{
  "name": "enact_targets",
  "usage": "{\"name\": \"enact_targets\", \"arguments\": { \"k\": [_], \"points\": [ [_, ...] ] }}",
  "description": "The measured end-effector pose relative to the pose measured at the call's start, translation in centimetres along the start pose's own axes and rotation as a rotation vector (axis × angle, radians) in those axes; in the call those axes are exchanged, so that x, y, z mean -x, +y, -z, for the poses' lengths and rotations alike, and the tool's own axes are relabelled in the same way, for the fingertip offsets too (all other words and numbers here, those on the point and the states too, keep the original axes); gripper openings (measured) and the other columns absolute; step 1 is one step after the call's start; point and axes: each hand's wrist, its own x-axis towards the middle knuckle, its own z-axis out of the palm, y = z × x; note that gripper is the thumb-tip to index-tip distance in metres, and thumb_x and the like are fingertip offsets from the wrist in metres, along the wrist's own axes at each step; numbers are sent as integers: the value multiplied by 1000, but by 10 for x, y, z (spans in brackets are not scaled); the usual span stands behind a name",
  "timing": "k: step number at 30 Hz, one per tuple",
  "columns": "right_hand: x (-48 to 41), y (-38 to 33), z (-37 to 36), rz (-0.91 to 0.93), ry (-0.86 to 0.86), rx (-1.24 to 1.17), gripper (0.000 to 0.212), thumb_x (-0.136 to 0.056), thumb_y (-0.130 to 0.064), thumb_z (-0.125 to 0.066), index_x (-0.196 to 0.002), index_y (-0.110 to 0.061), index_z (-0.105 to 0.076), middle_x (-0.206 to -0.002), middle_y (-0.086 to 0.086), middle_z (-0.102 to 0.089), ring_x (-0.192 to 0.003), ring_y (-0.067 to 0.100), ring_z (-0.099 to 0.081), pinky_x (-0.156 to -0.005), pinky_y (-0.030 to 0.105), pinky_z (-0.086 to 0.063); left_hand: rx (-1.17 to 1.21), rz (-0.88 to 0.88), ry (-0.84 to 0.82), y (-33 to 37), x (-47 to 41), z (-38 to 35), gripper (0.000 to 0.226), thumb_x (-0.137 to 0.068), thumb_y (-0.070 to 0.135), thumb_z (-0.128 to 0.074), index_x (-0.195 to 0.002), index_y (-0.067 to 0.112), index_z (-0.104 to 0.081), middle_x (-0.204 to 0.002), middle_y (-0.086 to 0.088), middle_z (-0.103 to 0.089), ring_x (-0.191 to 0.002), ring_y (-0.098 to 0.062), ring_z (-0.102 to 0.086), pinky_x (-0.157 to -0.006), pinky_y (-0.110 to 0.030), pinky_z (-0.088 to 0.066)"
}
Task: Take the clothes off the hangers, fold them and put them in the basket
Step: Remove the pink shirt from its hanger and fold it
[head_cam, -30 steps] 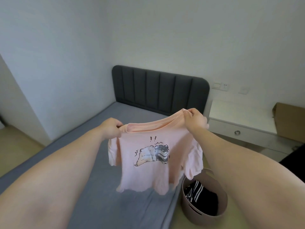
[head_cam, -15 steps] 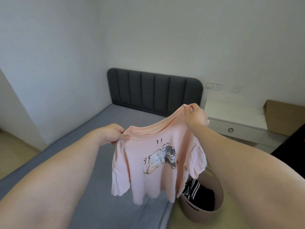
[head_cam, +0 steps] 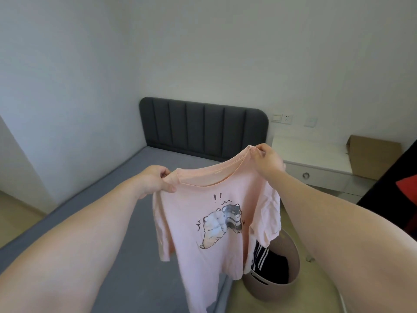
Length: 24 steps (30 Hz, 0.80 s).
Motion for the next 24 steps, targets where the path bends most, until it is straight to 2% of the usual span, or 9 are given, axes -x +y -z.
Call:
{"name": "enact_targets", "arguments": {
  "k": [5, 7, 9, 10, 13, 16, 18, 21, 24],
  "points": [
    [1, -1, 10, 108, -10, 71, 22, -99, -47, -37, -91, -37, -55, -76, -14, -62, -92, 21, -59, -89, 43, -47, -209, -69, 52, 9, 2, 13, 25, -65, 31, -86, -78, 20, -67, -81, 4, -69, -78, -17, -62, -70, -29, -45],
    [-1, -1, 11, 131, -2, 119, 23, -100, -46, -35, -93, -35, -54, -79, -13, -63, -92, 23, -58, -86, 42, -47, -55, -28, 20, 21, 4, 18, 31, -62, 45, -79, -72, 18, -69, -79, 3, -68, -73, -17, -61, -71, -29, -44],
    [-1, 1, 12, 128, 10, 136, 23, -100, -46, -35, -95, -36, -54, -86, -10, -64, -95, 24, -57, -87, 41, -46, 157, 54, -78, 31, 8, 23, 34, -56, 44, -77, -76, 16, -72, -84, -4, -69, -78, -21, -62, -77, -31, -44],
    [-1, 1, 12, 124, 16, 137, 22, -101, -46, -35, -96, -36, -54, -89, -10, -65, -97, 24, -56, -87, 40, -45, 168, 67, -90, 32, 8, 25, 33, -57, 41, -78, -76, 15, -72, -85, -5, -68, -80, -22, -61, -79, -32, -42],
    [0, 0, 10, 123, 27, 122, 22, -102, -44, -34, -97, -36, -54, -89, -11, -64, -98, 23, -55, -90, 41, -44, -88, -45, 82, 27, 1, 29, 16, -80, 33, -77, -72, 19, -75, -88, 0, -72, -84, -16, -60, -78, -30, -42],
    [2, -7, 7, 136, 32, 94, 22, -102, -43, -33, -97, -37, -54, -86, -12, -63, -98, 24, -55, -93, 45, -44, 36, -167, 302, 25, -5, 29, 11, -81, 18, -80, -73, 20, -72, -78, -4, -71, -76, -16, -59, -69, -27, -43],
    [1, -10, 5, 145, 28, 74, 22, -102, -44, -33, -96, -37, -53, -86, -11, -63, -97, 24, -56, -93, 46, -45, 87, -194, 366, 25, -4, 28, 17, -78, 10, -81, -73, 21, -69, -71, 1, -66, -70, -15, -59, -63, -24, -44],
    [1, -12, 5, 140, 6, 62, 23, -102, -45, -32, -95, -36, -52, -82, -12, -62, -93, 23, -57, -91, 47, -46, -114, -243, 379, 26, -2, 26, 17, -82, 14, -77, -74, 22, -64, -71, 4, -64, -71, -18, -58, -61, -28, -41],
    [0, -12, 5, 122, -83, 29, 27, -102, -48, -34, -100, -30, -53, -85, -6, -63, -89, 24, -61, -86, 46, -51, -225, -340, 634, 29, 1, 31, 3, -92, 14, -65, -89, 15, -64, -85, 2, -61, -80, -20, -54, -69, -29, -36]
  ]
}}
